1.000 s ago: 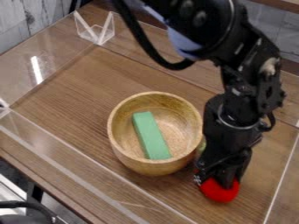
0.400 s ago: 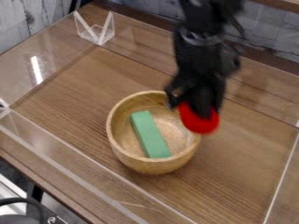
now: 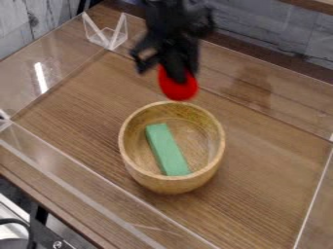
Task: Move the red fruit to the left side of the table
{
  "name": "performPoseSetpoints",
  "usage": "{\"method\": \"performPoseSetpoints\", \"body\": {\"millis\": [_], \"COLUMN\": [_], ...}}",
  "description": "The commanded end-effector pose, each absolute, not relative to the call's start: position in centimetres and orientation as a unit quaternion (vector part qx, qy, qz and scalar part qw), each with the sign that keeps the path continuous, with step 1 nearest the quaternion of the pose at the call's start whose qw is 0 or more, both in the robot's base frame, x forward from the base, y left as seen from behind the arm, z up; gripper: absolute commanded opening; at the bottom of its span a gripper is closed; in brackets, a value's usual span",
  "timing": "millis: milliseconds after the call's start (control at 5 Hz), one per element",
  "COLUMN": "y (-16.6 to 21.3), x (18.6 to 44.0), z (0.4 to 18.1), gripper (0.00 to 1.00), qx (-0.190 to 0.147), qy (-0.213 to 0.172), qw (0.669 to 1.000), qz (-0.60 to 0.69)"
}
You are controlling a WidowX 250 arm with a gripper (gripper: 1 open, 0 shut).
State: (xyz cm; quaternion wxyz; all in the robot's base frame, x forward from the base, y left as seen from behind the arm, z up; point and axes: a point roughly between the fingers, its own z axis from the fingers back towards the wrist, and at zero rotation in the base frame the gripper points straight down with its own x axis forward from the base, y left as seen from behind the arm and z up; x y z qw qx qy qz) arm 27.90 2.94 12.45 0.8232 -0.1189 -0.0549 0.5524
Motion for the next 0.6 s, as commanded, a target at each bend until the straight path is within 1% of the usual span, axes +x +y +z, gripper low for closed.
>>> {"method": "performPoseSetpoints", "body": {"millis": [0,200,400], "y": [6.9,10.4,13.4], "x": [29.2,29.9,30.8], "z": [13.7,13.2,12.1], "gripper": [0.0,0.0,0.0], "qx": [-0.125,-0.116,-0.107], "qy": [-0.088,-0.104,-0.118], "qw": [0.815,0.806,0.799], "qz": [0.559,0.571,0.58]}}
